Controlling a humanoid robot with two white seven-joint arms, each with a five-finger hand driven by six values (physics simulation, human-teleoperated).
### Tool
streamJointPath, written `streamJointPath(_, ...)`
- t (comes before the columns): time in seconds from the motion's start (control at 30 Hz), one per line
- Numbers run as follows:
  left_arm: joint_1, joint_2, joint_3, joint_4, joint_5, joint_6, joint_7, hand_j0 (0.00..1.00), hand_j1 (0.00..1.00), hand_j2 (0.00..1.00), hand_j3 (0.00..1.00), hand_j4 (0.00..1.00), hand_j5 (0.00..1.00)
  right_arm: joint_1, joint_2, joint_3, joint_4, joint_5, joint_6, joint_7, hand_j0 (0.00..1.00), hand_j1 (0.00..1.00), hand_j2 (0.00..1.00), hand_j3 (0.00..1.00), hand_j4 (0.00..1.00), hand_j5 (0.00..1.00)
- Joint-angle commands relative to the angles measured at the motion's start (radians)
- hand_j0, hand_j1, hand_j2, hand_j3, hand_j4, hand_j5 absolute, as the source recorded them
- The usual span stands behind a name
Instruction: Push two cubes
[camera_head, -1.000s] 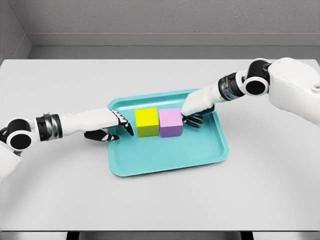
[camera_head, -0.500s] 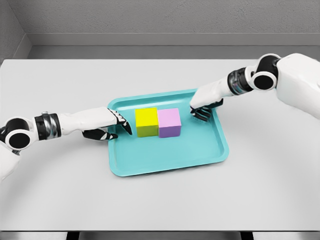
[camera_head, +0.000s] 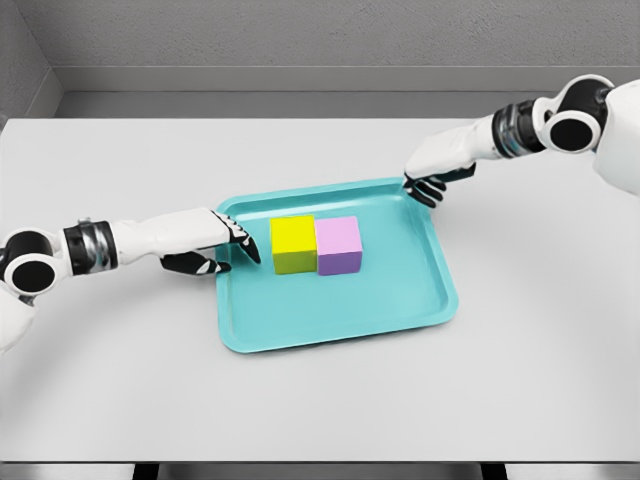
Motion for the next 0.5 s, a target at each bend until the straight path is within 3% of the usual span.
streamJointPath(0.0,0.0,0.001,0.002,0.0,0.006,0.002,0.0,0.61,0.61,0.61,0.61,0.61,0.61,0.0,-0.012,-0.016,-0.013,-0.004,0.002,0.0,0.14,0.14,0.14,0.14,0.14,0.14)
streamJointPath(0.07,-0.003,0.001,0.005,0.007,0.004,0.002,0.0,0.61,0.61,0.61,0.61,0.61,0.61,0.002,-0.029,-0.014,-0.087,-0.004,0.002,0.0,0.14,0.14,0.14,0.14,0.14,0.14)
streamJointPath(0.3,-0.098,-0.02,-0.001,0.108,0.009,0.002,0.0,0.61,0.61,0.61,0.61,0.61,0.61,0.003,-0.089,-0.016,-0.314,-0.005,0.002,0.0,0.15,0.15,0.15,0.15,0.15,0.15)
streamJointPath(0.47,-0.133,-0.071,-0.006,0.189,-0.004,0.002,0.0,0.61,0.61,0.61,0.61,0.61,0.61,0.006,-0.087,-0.011,-0.32,-0.007,0.002,0.0,0.15,0.15,0.15,0.15,0.15,0.15)
